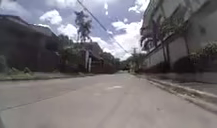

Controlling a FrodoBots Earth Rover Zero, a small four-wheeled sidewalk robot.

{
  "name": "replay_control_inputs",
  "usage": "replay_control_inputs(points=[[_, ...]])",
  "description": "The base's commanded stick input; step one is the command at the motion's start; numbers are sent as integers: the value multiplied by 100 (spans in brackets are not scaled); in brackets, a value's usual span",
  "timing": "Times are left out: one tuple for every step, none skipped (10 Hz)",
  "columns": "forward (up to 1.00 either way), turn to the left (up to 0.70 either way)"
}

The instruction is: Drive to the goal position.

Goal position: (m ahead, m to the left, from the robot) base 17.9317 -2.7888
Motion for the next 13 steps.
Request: replay_control_inputs(points=[[50,-50],[50,-10],[50,0],[50,0],[50,0],[50,0],[50,0],[50,0],[50,0],[50,0],[50,-10],[50,-30],[50,-50]])
